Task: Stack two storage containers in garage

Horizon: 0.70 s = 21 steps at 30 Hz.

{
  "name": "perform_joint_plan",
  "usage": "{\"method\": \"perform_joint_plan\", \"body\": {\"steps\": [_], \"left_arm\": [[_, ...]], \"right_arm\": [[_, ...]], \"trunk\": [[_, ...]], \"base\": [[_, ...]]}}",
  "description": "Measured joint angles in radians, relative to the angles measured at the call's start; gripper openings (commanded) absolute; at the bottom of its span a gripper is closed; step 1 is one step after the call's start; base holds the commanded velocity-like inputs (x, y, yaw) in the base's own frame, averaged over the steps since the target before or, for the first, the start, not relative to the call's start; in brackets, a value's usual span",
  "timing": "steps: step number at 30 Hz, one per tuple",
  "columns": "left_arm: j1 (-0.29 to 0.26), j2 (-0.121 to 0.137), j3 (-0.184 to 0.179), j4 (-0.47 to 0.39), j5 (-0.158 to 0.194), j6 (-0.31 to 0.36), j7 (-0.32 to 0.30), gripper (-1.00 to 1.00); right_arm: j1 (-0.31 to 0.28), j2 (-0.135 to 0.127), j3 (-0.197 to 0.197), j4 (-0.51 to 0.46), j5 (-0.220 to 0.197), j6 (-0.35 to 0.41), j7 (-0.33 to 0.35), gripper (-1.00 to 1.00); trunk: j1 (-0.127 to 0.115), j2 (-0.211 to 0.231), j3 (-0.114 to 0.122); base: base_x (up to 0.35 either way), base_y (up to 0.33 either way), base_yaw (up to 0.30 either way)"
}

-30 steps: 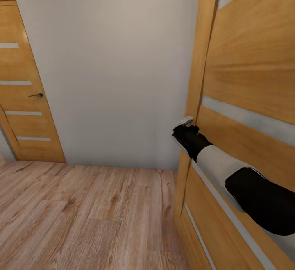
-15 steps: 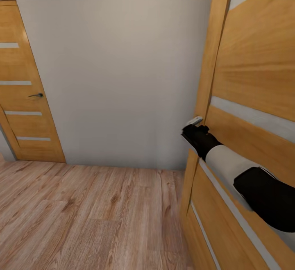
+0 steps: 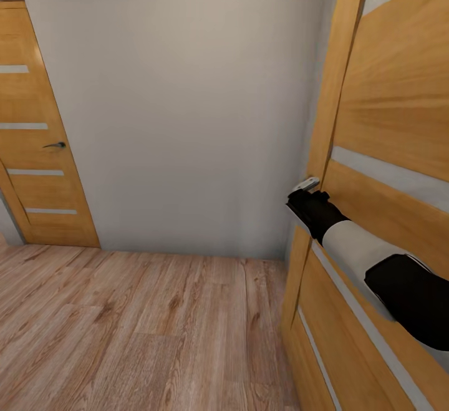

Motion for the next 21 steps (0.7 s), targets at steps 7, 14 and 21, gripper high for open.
{"method": "perform_joint_plan", "body": {"steps": [7, 14, 21], "left_arm": [[0.0, 0.0, 0.0, 0.0, 0.0, 0.0, 0.0, 1.0], [0.0, 0.0, 0.0, 0.0, 0.0, 0.0, 0.0, 1.0], [0.0, 0.0, 0.0, 0.0, 0.0, 0.0, 0.0, 1.0]], "right_arm": [[0.0, -0.016, 0.0, 0.0, 0.001, 0.0, 0.0, 1.0], [0.0, -0.038, 0.0, -0.001, -0.001, 0.001, 0.0, 1.0], [0.0, -0.058, 0.0, -0.005, -0.007, -0.002, 0.001, 1.0]], "trunk": [[0.0, 0.0, 0.0], [0.0, 0.0, 0.0], [0.0, 0.0, 0.0]], "base": [[0.0, 0.0, 0.0], [0.0, 0.0, 0.0], [0.0, 0.0, 0.0]]}}
